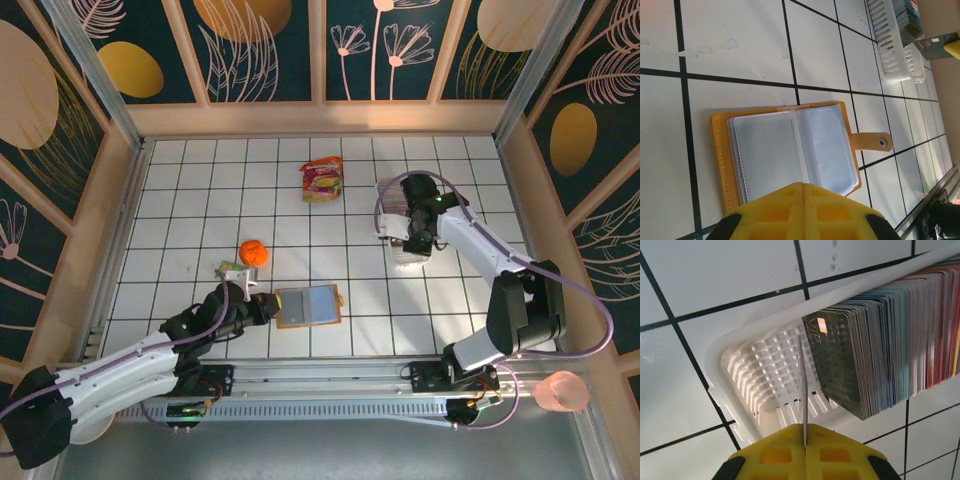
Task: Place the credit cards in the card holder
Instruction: Place several credit cards in the storage box.
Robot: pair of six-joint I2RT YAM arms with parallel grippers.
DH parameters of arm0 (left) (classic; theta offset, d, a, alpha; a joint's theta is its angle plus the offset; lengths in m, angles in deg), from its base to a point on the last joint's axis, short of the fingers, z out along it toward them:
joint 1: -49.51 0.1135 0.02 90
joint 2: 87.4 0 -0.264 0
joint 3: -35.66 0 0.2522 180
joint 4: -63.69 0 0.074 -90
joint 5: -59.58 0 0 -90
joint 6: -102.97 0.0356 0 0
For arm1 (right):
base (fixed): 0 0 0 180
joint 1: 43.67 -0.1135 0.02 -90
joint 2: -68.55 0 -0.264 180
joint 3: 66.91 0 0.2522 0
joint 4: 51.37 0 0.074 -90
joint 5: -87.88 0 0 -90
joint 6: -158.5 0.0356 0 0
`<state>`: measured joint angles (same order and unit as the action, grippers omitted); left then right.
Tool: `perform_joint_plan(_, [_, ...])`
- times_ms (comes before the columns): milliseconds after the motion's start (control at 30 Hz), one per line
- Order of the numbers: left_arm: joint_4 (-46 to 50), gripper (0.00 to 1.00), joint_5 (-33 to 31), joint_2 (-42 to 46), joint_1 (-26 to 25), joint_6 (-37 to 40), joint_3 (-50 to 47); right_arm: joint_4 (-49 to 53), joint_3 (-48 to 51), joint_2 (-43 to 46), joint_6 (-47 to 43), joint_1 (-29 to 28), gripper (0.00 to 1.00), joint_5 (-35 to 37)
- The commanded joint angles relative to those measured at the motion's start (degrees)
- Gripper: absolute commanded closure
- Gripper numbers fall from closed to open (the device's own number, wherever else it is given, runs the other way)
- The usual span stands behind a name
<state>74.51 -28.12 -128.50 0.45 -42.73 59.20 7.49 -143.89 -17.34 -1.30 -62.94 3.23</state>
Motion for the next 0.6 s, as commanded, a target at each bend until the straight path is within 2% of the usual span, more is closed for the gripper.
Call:
perform_joint_plan(0, [1.11, 0.95, -0.86, 1.02, -0.12, 0.55, -1.51, -0.05, 0.1, -1.08, -5.78, 1.1, 1.0, 1.01])
perform_joint_plan(300, [0.85, 0.95, -0.89, 0.63, -0.16, 0.0, -1.66, -5.78, 1.12, -3.85, -7.71, 0.43, 1.0, 0.18])
perform_joint_plan(567, [0.56, 0.95, -0.56, 0.66, -0.15, -0.42, -1.87, -10.28, 3.03, -5.47, -8.57, -0.19, 1.0, 3.02])
